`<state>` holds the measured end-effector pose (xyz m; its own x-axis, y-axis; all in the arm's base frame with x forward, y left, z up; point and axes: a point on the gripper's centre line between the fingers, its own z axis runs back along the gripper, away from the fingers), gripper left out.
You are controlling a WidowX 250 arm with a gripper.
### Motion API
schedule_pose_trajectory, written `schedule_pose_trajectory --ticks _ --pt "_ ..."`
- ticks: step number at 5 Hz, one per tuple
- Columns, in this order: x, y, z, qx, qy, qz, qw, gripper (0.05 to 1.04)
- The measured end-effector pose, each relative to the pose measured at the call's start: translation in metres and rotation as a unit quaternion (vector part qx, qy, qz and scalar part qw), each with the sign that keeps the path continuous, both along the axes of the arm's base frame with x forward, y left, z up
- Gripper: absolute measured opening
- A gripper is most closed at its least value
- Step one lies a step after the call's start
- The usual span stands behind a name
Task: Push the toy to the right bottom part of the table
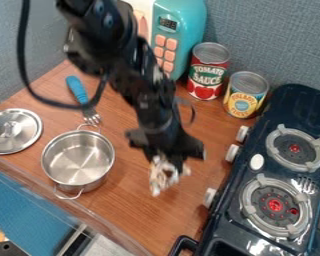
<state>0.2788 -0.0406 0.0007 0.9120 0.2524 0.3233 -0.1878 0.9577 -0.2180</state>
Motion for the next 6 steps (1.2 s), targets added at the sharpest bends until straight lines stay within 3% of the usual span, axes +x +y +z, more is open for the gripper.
schedule_pose_trajectory --ticks 2,3,4,5,6 --pt "-0.019 -0.023 -0.029 0.024 0.008 -0.045 0.9987 0.363" --pt "-0.024 -0.019 -0.034 0.033 0.012 -0.033 0.9988 0.432" --pt "-0.03 -0.014 -0.035 0.022 0.026 -0.017 0.9993 0.744" --pt "-0.032 -0.011 -0.028 0.026 0.025 -0.014 0.9992 0.987" --pt "-0.031 -0.008 -0.02 0.02 0.022 -0.021 0.9993 1.001"
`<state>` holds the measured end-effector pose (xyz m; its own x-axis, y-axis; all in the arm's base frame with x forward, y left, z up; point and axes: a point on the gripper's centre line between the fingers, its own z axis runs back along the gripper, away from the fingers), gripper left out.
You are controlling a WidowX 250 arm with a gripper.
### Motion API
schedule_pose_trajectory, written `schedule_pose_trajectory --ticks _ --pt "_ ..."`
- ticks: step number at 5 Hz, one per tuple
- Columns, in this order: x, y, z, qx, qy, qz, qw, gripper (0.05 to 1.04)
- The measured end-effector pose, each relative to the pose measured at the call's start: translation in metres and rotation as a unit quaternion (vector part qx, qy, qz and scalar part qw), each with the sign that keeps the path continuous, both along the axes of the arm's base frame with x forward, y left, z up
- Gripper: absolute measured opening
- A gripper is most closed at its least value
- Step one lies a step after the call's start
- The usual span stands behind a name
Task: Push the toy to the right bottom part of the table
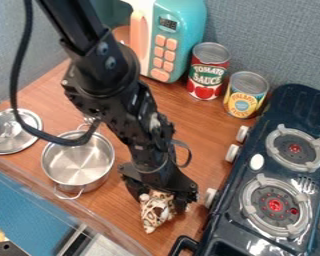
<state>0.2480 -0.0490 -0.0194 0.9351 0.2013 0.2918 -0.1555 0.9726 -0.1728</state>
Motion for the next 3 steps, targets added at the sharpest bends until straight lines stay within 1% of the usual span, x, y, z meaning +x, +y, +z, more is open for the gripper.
schedule_pose_trajectory --ticks 1,2,3 --pt "0.004 0.003 0.021 -0.014 -0.017 0.007 0.9997 1.001" --pt "0.009 0.005 0.054 -0.033 -0.058 0.003 0.9978 1.001" --pt "0.009 0.005 0.054 -0.032 -0.059 -0.001 0.9978 1.001"
